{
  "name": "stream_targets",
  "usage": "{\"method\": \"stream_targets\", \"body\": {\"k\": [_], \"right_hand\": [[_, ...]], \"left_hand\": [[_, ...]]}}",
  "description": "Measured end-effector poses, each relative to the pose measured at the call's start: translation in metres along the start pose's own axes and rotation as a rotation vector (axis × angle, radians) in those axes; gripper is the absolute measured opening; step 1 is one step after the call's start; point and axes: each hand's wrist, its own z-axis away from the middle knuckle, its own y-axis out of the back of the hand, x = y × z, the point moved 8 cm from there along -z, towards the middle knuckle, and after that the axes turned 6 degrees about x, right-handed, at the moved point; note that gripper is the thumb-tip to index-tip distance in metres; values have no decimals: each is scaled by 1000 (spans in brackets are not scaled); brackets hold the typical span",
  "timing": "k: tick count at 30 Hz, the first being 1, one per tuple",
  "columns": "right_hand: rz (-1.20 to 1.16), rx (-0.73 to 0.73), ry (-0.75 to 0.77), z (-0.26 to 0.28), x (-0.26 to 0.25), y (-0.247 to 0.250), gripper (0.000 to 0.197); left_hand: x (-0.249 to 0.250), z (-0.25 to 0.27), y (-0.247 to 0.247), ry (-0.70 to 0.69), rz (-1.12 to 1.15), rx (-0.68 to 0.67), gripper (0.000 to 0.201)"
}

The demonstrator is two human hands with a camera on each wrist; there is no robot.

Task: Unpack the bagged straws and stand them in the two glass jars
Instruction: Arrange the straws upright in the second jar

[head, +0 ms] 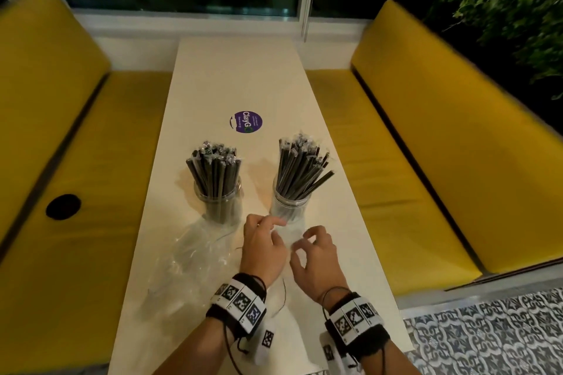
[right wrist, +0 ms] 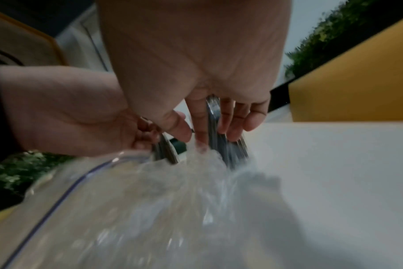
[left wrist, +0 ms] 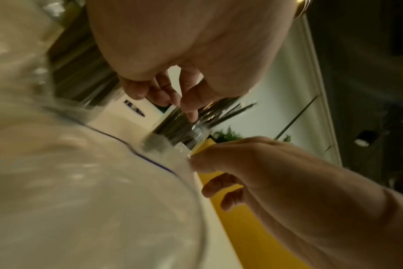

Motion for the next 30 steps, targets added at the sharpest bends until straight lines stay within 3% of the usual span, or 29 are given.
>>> {"method": "stream_targets", "body": {"k": [5, 8, 11, 14, 15, 17, 20, 22, 25, 26, 28, 30], "right_hand": [[6, 350, 193, -46, -42, 101, 25], [-49, 483, 234, -82, -54, 146, 29], [91, 383, 241, -123, -55, 146, 42], [64, 75, 267, -147, -50, 111, 48], [30, 2, 294, -149, -52, 100, 44], [-27, -8, 362, -150, -62, 95, 32], [-193, 209, 320, -149, -64, 116, 29], [-272, 328, 197, -145, -52, 124, 39], [-41, 130, 106, -135, -47, 103, 78], [60, 126, 115, -133, -48, 103, 87], [131, 243, 156, -133, -55, 120, 86], [65, 260, 205, -140, -64, 130, 75]], "left_hand": [[45, -44, 35, -80, 80, 195, 26], [46, -67, 31, -48, 31, 198, 54], [38, -81, 4, 16, -37, 14, 105], [31, -88, -22, 32, -68, -81, 134], [28, -90, -27, 32, -62, -72, 135], [23, -92, -34, 25, -36, -24, 125], [20, -92, -33, -7, -59, 51, 105], [20, -91, -31, -30, -70, 68, 101], [21, -91, -35, -87, -119, 41, 98], [20, -93, -37, -100, -138, 31, 96], [15, -95, -40, -108, -165, 31, 97], [15, -95, -38, -95, -144, 33, 101]]}}
